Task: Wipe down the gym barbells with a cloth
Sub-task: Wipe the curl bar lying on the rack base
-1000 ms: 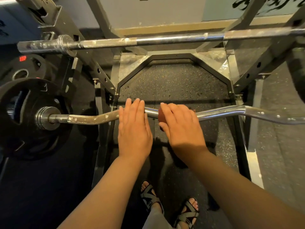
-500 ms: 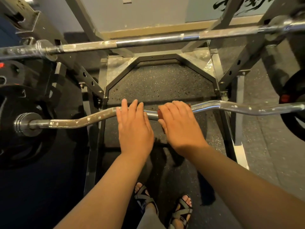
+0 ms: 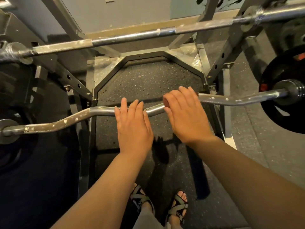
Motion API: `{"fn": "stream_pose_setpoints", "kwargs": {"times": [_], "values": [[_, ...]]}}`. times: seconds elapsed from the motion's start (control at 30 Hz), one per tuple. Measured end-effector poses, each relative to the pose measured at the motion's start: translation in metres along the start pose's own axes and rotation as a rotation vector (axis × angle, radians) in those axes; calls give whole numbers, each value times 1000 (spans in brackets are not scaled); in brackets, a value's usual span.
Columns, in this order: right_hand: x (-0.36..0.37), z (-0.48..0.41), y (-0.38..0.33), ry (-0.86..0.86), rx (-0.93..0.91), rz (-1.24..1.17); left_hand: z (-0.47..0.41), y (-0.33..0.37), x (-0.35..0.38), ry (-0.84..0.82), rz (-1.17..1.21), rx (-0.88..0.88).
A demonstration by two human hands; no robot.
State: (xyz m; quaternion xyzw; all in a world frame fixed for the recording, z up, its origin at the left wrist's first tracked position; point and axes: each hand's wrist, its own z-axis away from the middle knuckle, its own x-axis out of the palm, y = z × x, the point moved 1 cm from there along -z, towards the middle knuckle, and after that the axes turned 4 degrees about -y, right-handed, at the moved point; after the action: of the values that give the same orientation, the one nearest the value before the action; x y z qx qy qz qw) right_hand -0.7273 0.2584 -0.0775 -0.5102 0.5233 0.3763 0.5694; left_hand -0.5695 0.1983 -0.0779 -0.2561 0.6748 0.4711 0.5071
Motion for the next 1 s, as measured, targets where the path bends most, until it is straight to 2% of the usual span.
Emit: {"fn": "stream_pose_setpoints", "kwargs": {"times": [0.1,0.2,0.27,0.4,0.43,0.53,0.6,0.8,1.0], "values": [[-8,6,24,97,197,-124,-1,1,0,7,4,-4],[-5,1,12,121,325,-191,-2,10,4,8,-8,-25],[-2,0,2,91,273,-168,-2,20,9,-18,-17,-6],[-8,6,27,0,-3,-44,-4,38,17,-57,-3,62],[-12,7,38,2,8,-52,-5,40,18,-57,6,66],[-15,16,52,67,253,-155,-6,41,20,-44,29,63],[-6,21,45,76,354,-167,-5,43,21,-32,33,58],[-16,-1,58,65,271,-80,-11,55,28,-54,-2,95],[8,29,38,154,351,-228,-18,68,33,-75,-35,100]]}}
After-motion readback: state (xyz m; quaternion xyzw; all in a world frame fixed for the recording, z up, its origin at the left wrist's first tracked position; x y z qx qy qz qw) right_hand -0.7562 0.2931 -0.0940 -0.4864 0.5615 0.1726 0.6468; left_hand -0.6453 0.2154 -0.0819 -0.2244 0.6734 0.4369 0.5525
